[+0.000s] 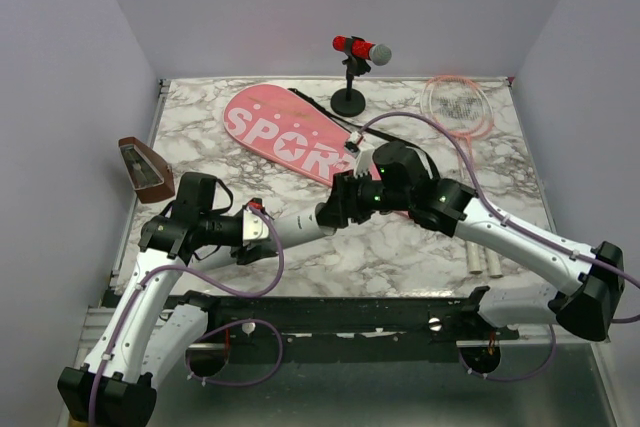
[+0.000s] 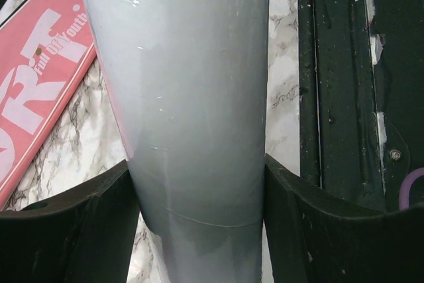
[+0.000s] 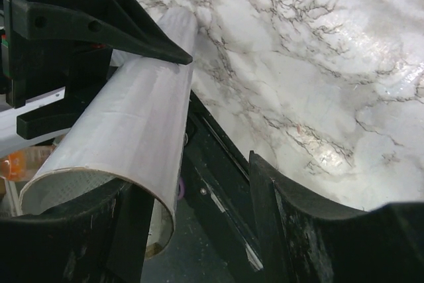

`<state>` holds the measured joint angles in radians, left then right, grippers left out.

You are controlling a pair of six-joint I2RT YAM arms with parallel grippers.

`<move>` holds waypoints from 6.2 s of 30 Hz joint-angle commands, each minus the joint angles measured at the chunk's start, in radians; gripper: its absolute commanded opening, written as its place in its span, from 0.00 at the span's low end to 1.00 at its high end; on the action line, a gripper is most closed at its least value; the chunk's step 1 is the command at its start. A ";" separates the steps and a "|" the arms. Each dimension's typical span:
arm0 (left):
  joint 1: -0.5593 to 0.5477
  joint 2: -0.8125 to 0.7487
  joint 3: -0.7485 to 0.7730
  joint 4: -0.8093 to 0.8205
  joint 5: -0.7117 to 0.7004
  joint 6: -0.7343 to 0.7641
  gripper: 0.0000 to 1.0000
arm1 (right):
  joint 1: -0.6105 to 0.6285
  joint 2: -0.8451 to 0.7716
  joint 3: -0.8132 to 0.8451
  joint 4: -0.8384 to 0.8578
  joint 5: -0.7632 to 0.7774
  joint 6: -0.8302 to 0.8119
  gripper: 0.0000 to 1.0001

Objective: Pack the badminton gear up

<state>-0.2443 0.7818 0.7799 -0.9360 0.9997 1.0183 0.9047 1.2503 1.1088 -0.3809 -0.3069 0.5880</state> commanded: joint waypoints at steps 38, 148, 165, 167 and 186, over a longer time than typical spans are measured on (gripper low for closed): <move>-0.006 -0.027 0.010 0.051 -0.038 -0.026 0.54 | -0.177 -0.142 -0.466 0.111 0.792 0.526 0.78; -0.009 -0.006 -0.005 0.020 -0.027 0.037 0.52 | -0.041 0.015 0.220 -0.144 -0.245 -0.163 0.07; -0.009 -0.015 -0.004 0.008 -0.012 0.040 0.53 | -0.020 -0.069 0.232 -0.131 -0.140 -0.145 0.58; -0.009 -0.016 -0.002 0.009 -0.010 0.036 0.53 | -0.020 -0.104 0.237 -0.151 -0.107 -0.145 0.58; -0.009 -0.030 0.019 0.005 0.020 0.005 0.52 | -0.020 -0.244 -0.001 -0.181 0.166 -0.125 0.59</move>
<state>-0.2493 0.7666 0.7593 -0.9241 0.9581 1.0237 0.8780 1.0195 1.1389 -0.5808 -0.1516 0.4477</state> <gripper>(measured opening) 0.718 0.584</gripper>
